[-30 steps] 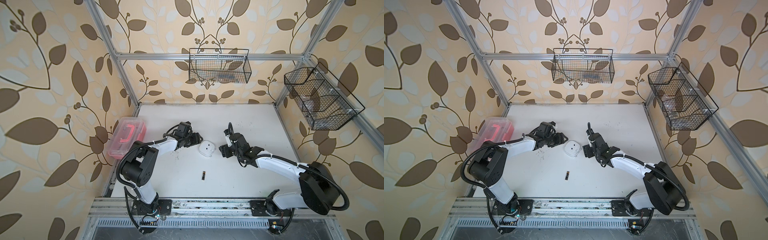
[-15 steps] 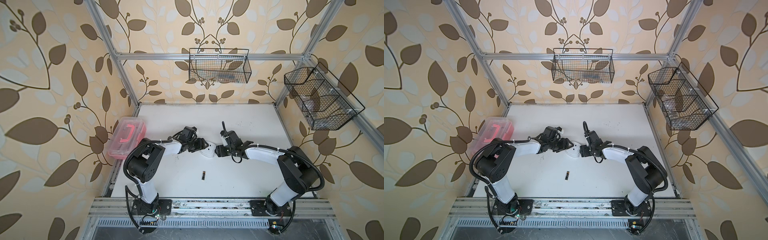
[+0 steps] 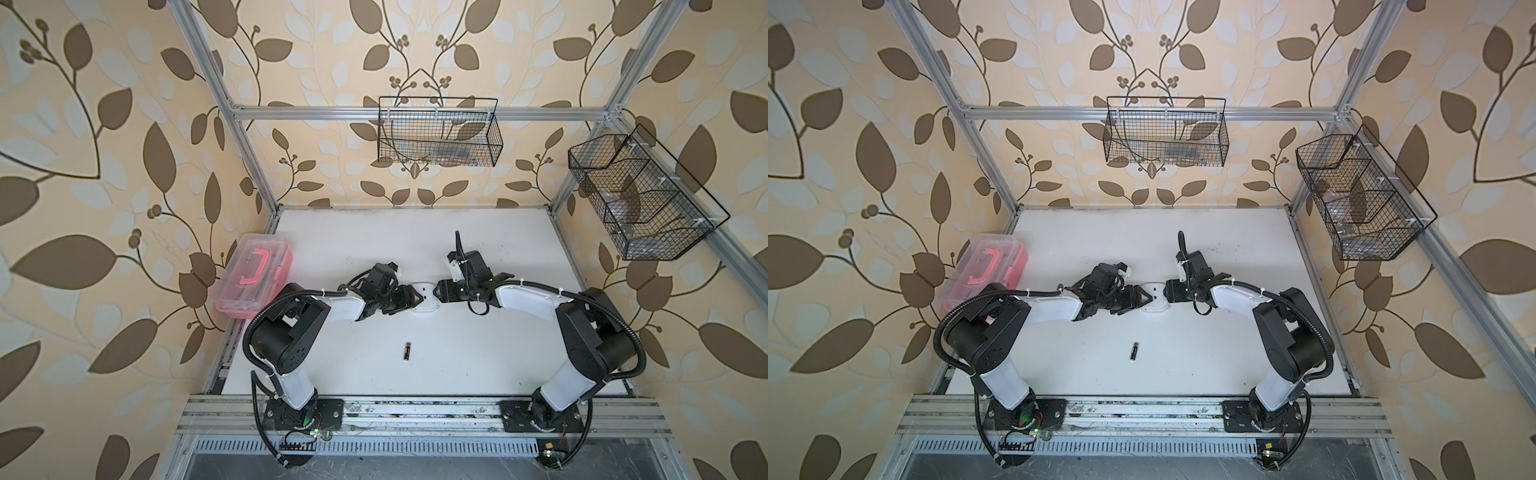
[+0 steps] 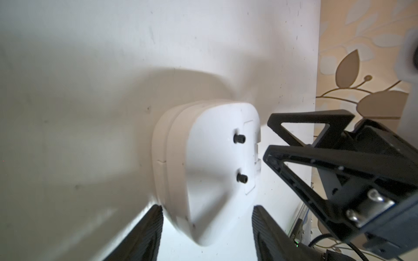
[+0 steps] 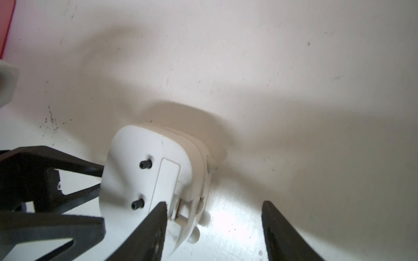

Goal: Insert the battery into the alarm
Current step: Adjust the alarm at the center of the board, then remove the cover from the alarm.

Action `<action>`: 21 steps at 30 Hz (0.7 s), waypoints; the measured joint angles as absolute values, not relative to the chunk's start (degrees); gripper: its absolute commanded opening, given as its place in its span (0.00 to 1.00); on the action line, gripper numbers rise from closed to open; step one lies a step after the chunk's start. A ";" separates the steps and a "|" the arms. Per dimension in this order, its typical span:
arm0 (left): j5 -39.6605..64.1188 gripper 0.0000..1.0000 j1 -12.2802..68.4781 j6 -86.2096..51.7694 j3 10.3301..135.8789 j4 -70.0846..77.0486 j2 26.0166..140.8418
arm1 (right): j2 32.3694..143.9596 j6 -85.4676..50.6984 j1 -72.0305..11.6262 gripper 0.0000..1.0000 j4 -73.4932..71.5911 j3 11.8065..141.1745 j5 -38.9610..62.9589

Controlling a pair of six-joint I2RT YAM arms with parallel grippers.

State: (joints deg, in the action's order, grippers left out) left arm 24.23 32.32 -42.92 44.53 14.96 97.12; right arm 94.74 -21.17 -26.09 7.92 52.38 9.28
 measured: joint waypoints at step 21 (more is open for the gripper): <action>16.21 0.53 32.32 -41.36 46.06 11.84 98.41 | 93.60 -29.56 -33.15 0.48 5.28 52.38 10.55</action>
State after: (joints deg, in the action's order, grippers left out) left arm 16.21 32.32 -41.36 46.06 11.84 98.41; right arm 93.60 -29.56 -33.15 5.28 52.38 10.55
